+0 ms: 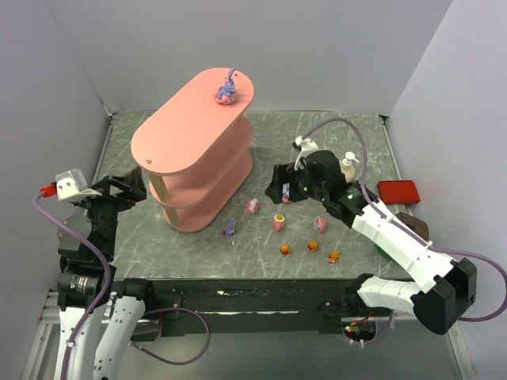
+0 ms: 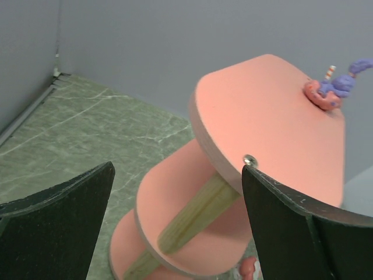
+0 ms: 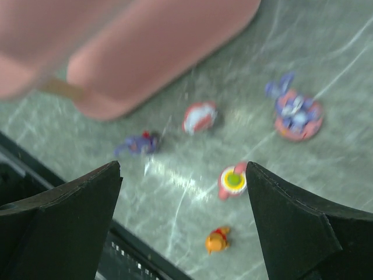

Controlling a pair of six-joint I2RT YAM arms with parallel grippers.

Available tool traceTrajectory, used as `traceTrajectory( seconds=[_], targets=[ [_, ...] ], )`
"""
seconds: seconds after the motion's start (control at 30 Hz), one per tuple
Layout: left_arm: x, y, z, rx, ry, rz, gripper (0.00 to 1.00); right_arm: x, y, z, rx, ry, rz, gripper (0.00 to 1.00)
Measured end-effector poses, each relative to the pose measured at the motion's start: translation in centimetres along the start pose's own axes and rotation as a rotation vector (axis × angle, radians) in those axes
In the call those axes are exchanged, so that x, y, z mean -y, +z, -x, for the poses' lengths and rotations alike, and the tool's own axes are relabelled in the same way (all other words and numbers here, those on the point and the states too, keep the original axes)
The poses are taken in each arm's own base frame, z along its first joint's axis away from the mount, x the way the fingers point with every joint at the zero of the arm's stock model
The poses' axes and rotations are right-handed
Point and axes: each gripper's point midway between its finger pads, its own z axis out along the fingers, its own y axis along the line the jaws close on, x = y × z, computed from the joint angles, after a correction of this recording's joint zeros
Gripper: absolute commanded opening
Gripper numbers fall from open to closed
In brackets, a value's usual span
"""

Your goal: Place and organize the plastic toys onto the shelf

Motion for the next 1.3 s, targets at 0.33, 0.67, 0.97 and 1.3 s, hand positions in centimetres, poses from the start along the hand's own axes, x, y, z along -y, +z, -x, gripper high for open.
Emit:
traceTrajectory(
  seconds=[0.33,0.67,0.97,1.3],
  targets=[
    [7.3,-3.9,-0.5,-0.172,0.009,-0.397,0.97,-0.4,0.8,-3.6,-0.066,0.060,0.065,0.94],
    [14.7,-10.5,2.4,-0.170,-0.019,-0.883,0.96,-0.1,0.0,-3.1,-0.024,0.083,0.047,0.95],
    [16.5,-5.0,1.3,-0.262,-0.117,-0.907,0.97,1.5,-0.7,-2.0,0.044,0.175,-0.039,0.95],
    [23.5,-2.0,1.1,-0.313,-0.180,-0.934,0.99,4.0,0.7,-3.0,-0.004,0.254,-0.126,0.94]
  ],
)
